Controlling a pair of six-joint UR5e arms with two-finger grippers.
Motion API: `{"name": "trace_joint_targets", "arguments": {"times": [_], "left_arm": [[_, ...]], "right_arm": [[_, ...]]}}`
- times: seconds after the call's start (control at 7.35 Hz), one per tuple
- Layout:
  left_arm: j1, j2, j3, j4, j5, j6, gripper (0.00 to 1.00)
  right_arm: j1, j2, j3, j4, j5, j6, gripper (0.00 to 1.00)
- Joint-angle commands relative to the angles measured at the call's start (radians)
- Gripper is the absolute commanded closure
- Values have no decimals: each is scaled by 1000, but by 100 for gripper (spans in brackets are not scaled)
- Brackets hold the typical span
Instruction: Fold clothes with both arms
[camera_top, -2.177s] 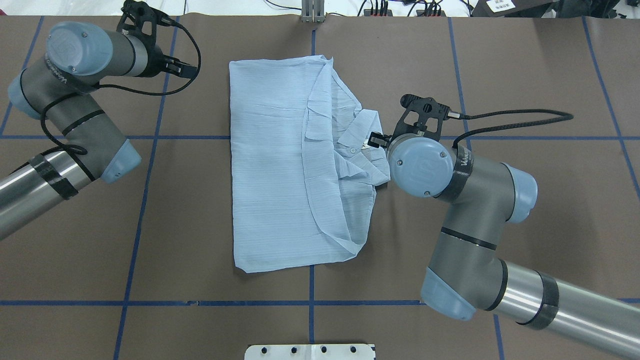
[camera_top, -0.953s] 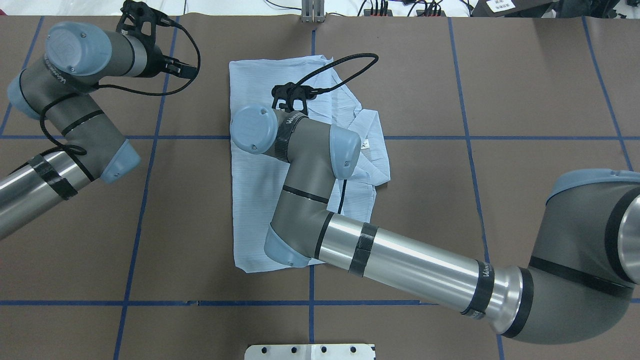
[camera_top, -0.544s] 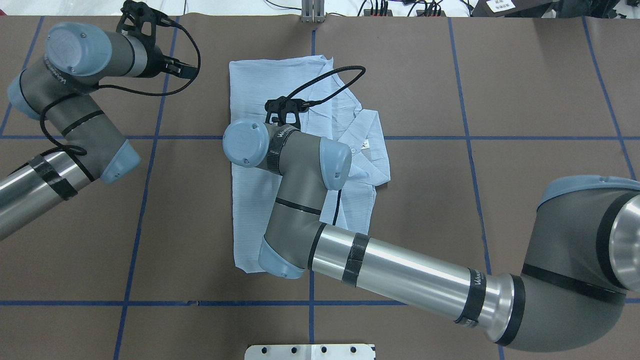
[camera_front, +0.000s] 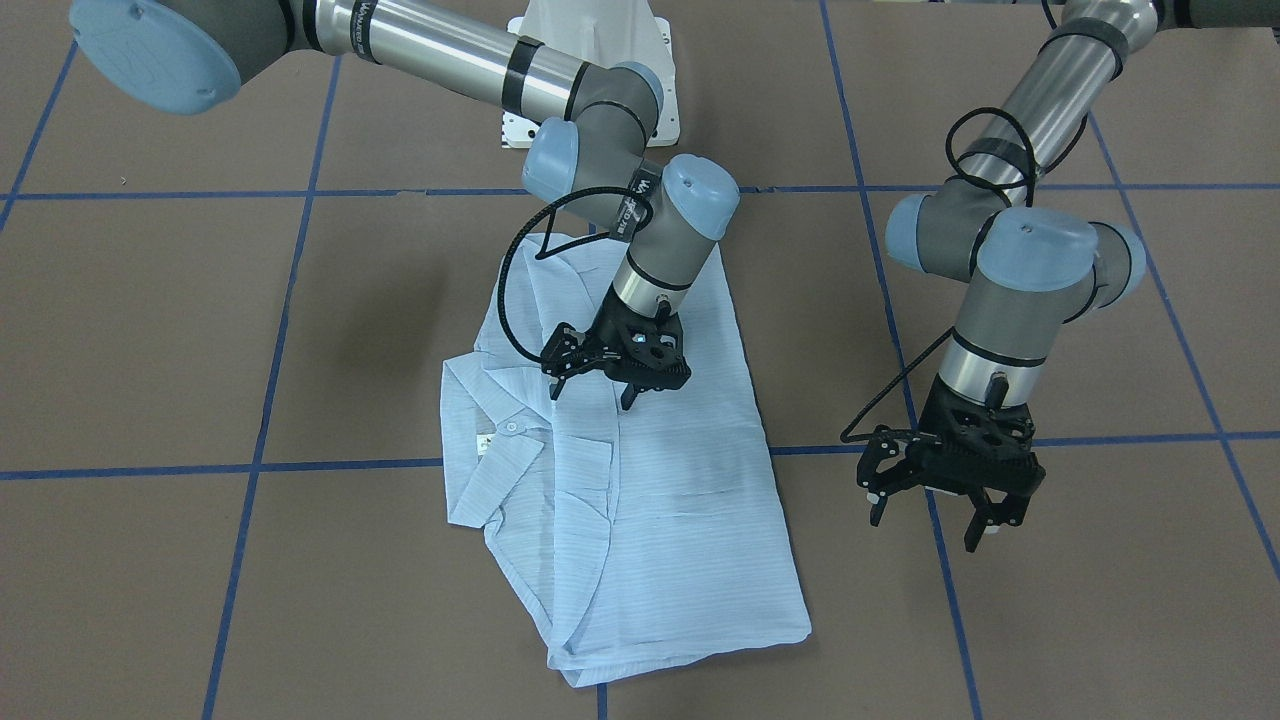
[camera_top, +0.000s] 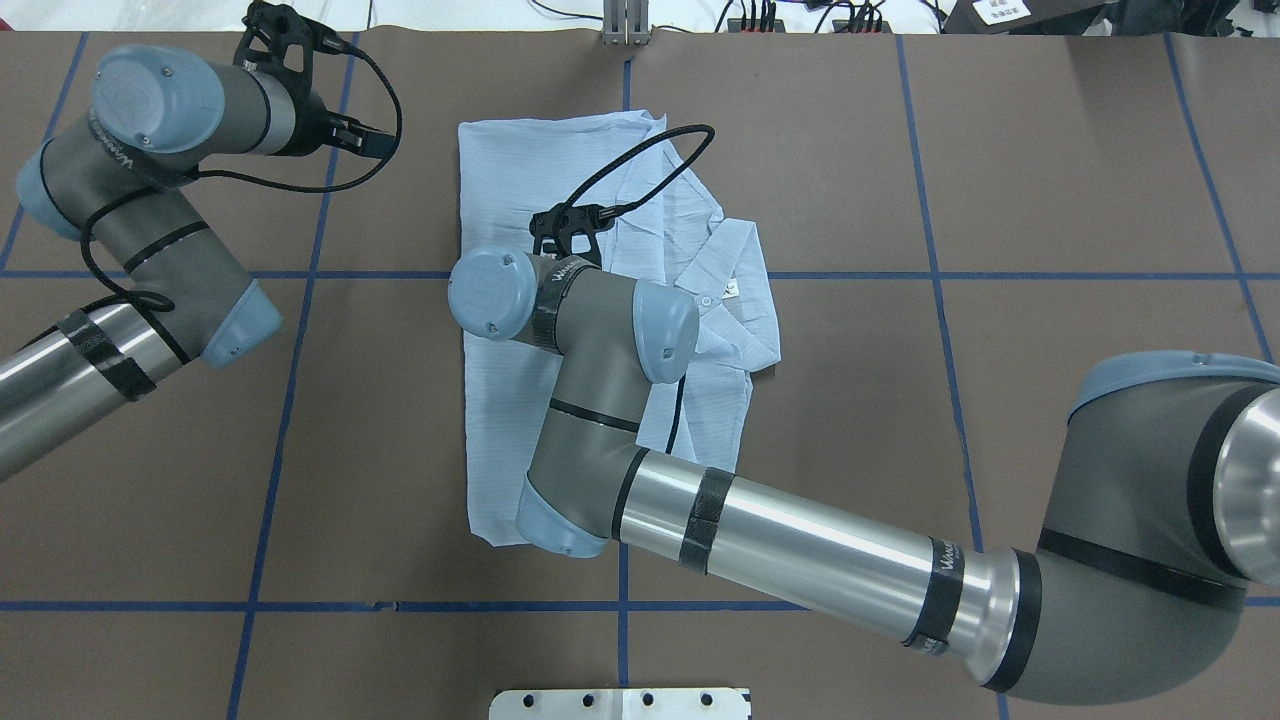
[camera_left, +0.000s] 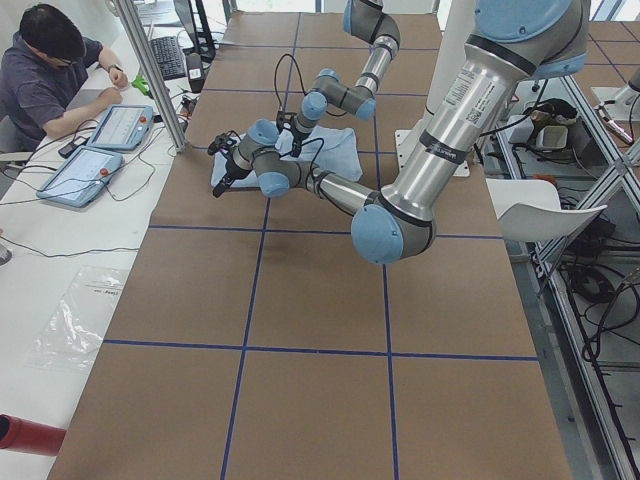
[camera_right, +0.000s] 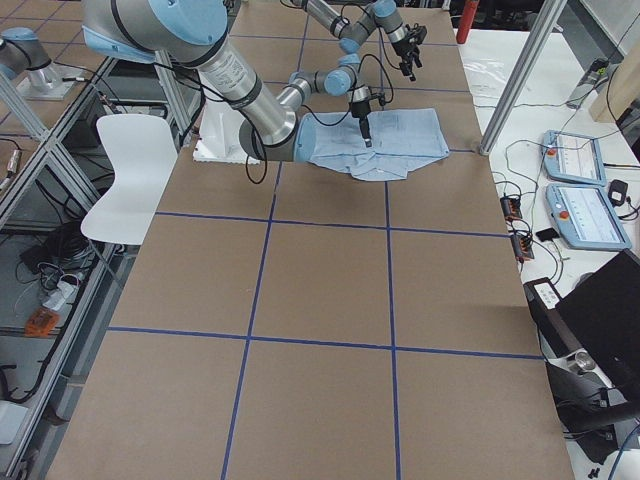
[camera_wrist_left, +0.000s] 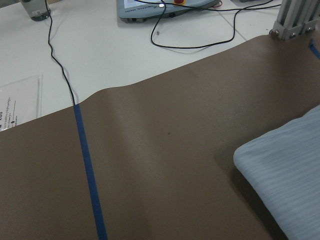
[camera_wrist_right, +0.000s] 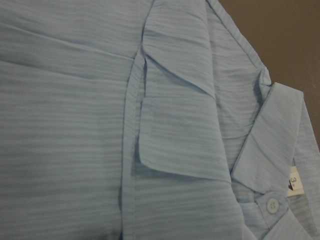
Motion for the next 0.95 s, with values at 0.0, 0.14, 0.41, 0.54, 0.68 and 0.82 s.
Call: {"name": "trace_joint_targets", "arguments": {"times": [0.0, 0.14, 0.41, 0.54, 0.68, 0.82], "left_arm": [[2, 15, -1, -2, 0, -3, 0], [2, 20, -9, -2, 0, -1, 0], [2, 20, -11, -4, 0, -1, 0], [2, 21, -12, -4, 0, -1, 0], [1, 21, -12, -4, 0, -1, 0], [2, 21, -12, -4, 2, -1, 0]], "right_arm": [[7, 3, 2, -29, -1, -44, 0], [7, 3, 2, -44, -1, -47, 0], [6, 6, 5, -43, 5, -42, 0], [6, 6, 5, -34, 8, -29, 0], [6, 5, 5, -20, 8, -29, 0], [4, 3, 5, -20, 8, -29, 0]]}}
